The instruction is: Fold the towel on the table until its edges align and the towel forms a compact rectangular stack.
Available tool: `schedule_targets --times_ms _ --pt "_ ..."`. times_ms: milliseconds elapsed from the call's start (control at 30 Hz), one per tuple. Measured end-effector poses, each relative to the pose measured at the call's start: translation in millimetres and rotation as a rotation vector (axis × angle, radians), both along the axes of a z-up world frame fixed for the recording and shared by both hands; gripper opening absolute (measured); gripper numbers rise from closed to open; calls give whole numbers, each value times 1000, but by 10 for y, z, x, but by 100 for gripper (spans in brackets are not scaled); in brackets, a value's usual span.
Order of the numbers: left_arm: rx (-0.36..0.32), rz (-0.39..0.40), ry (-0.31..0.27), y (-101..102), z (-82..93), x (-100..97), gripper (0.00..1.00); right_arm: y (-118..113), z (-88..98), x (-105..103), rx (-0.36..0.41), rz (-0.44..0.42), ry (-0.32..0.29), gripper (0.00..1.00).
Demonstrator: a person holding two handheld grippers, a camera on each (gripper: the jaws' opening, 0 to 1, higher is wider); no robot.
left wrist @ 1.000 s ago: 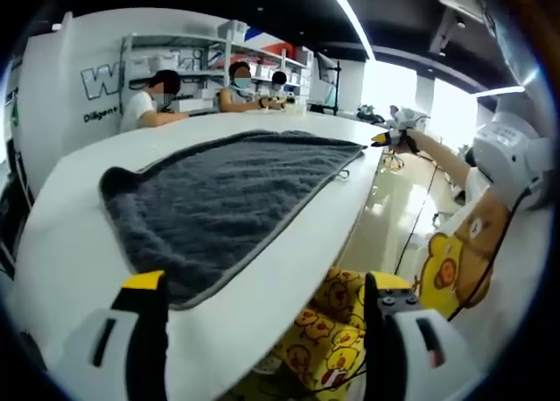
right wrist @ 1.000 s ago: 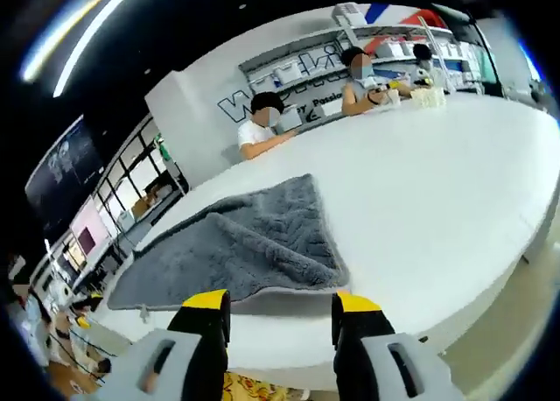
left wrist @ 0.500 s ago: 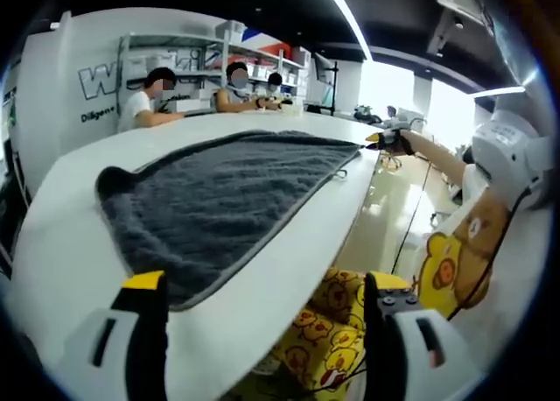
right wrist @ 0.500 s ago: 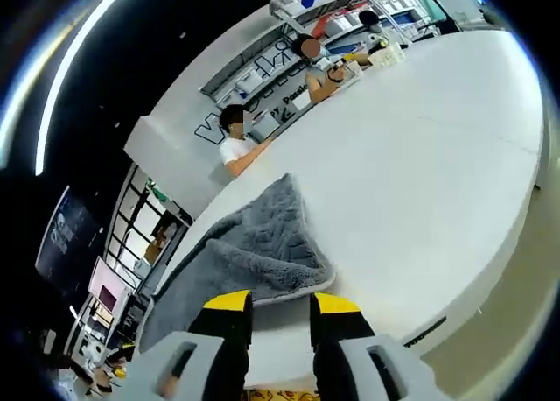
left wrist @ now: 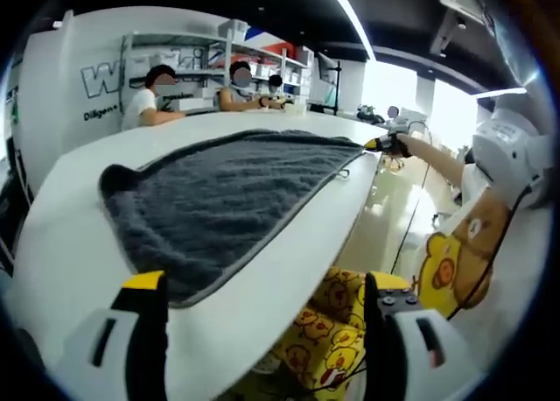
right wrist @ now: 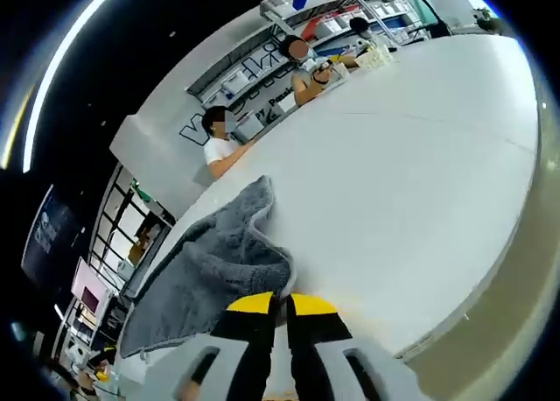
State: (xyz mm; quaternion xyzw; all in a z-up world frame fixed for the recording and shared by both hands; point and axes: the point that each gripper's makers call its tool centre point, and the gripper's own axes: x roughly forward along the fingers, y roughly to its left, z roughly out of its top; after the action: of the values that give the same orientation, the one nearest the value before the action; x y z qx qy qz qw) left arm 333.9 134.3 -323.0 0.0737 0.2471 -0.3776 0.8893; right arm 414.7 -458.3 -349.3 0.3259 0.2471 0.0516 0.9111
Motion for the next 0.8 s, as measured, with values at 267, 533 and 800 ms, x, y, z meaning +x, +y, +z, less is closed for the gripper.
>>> schedule_targets --times_ms 267,533,800 --pt "2 10 -2 21 10 -13 98 19 324 117 -88 -17 -94 2" --pt "-5 15 -8 47 7 -35 98 577 953 240 -214 129 -205 2" --pt "-22 5 -16 83 -2 -63 98 1501 1458 540 -227 416 -303 2"
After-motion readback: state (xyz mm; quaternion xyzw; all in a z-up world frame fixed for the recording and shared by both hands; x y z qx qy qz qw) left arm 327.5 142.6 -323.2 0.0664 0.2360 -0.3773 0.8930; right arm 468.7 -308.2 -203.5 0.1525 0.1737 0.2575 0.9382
